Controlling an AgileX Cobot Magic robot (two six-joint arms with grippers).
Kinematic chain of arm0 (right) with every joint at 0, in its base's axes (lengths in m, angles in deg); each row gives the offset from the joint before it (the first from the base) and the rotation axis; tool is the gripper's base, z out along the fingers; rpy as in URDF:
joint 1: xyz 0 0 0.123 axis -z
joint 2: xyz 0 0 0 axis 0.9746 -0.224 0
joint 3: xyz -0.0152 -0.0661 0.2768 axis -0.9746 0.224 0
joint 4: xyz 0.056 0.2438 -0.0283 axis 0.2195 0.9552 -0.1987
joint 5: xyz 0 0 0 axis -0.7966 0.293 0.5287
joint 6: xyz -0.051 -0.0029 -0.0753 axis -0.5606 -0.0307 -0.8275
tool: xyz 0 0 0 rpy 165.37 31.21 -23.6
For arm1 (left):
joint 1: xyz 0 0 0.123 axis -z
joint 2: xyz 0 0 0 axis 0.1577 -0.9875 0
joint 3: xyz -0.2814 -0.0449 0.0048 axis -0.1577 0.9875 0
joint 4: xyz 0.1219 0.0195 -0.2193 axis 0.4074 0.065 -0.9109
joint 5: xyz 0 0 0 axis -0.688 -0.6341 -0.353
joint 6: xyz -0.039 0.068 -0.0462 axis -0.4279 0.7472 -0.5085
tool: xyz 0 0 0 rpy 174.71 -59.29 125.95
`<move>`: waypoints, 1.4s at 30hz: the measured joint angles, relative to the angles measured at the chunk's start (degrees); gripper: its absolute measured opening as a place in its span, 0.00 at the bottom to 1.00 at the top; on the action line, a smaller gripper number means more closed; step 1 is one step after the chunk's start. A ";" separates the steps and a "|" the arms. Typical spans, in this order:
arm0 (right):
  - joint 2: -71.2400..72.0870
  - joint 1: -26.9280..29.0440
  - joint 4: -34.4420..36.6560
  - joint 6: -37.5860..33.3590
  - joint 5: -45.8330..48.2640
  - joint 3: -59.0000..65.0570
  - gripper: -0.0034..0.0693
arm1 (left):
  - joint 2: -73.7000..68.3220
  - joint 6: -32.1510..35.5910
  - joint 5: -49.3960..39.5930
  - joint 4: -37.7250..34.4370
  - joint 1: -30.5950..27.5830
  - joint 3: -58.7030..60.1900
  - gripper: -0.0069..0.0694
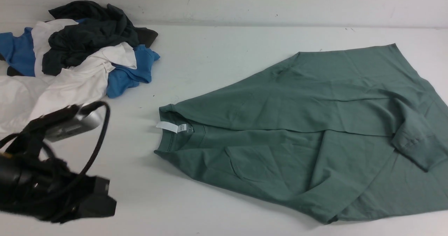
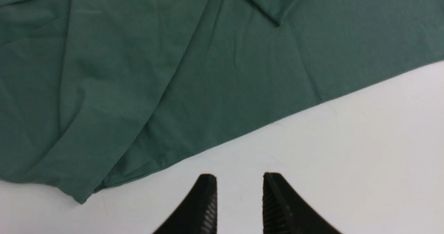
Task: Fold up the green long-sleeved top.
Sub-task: Use both arms simultaneously to clamp the lower edge of the clothing fabric
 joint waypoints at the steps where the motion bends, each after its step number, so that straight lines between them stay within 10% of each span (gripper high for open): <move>1: 0.00 0.00 0.00 -0.40 -0.18 0.00 0.30 | -5.72 0.36 0.28 -0.31 0.70 -2.43 0.09; 8: 0.00 0.00 0.02 -1.15 -0.73 0.00 0.30 | -22.43 -4.69 3.09 2.16 10.18 -13.70 0.09; 18: 0.00 0.00 -0.40 -1.40 -3.15 0.00 0.30 | -28.89 -32.18 7.67 25.89 18.32 -26.09 0.11; 33: 0.00 0.00 -0.16 -1.40 -3.84 0.00 0.30 | -37.38 -33.78 19.44 29.45 20.52 -29.08 0.63; 42: 0.00 0.00 -0.04 -1.40 -4.09 0.75 0.30 | -40.97 -33.72 21.43 29.57 20.35 -29.59 0.61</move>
